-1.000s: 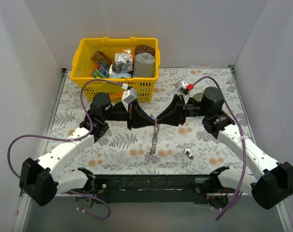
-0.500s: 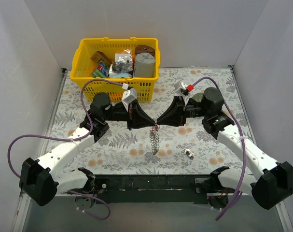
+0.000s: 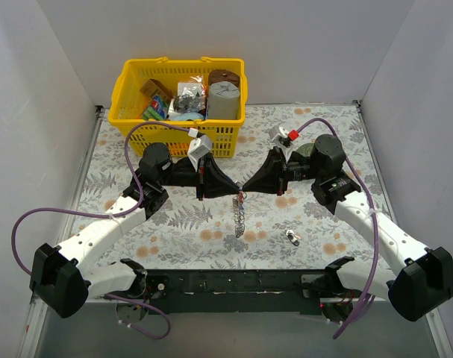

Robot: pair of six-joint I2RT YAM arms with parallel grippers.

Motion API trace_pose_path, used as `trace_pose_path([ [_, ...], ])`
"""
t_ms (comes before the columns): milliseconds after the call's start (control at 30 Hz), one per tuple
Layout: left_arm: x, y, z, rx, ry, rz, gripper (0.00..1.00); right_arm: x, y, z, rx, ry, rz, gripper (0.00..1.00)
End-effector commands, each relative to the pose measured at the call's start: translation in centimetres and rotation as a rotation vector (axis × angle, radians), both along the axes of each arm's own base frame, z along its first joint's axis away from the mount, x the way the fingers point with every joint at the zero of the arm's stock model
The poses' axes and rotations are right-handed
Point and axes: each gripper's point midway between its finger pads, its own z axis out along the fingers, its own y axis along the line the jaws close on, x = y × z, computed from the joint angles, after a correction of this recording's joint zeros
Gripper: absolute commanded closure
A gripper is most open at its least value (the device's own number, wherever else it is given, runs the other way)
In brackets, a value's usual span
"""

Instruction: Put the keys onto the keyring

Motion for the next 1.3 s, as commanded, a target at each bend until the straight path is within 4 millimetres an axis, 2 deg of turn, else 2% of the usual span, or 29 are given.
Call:
trace_pose_path([
  [0,-0.8,0.2,2.7,-0.063,-0.079,-0.018,1.00,-0.3,0.3,-0.4,0.000,0.005,0.025,0.99],
  [433,-0.5,0.0,1.7,-0.040,-0.067,0.004,1.00,-0.1,0.6,-0.5,-0.004,0.007,0.008,0.99],
  [533,-0.1,0.0,1.2,-0.021,-0.063,0.017,0.98,-0.1,0.5,-0.3,0.000,-0.001,-0.002,0.99],
  [800,0.4,0.2,0.6,0.012,-0.078,0.057,0.74,0.0,0.6,0.1,0.006,-0.015,0.004,0.99],
  [933,0.8,0.3,0.3,0.026,-0.089,0.086,0.73,-0.1,0.6,-0.1,0.001,-0.013,0.007,0.99],
  [1100,1.5,0.4,-1.9,0.093,-0.043,0.117,0.72,0.7,0.6,-1.5,-0.041,0.014,-0.046,0.99],
  [1233,2.0,0.6,-4.1,0.141,0.001,0.159,0.64,2.5,0.3,-4.0,-0.126,0.032,-0.161,0.99],
  [1267,2.2,0.8,-5.0,0.159,0.022,0.184,0.60,2.5,0.0,-5.1,-0.169,0.067,-0.181,0.99],
])
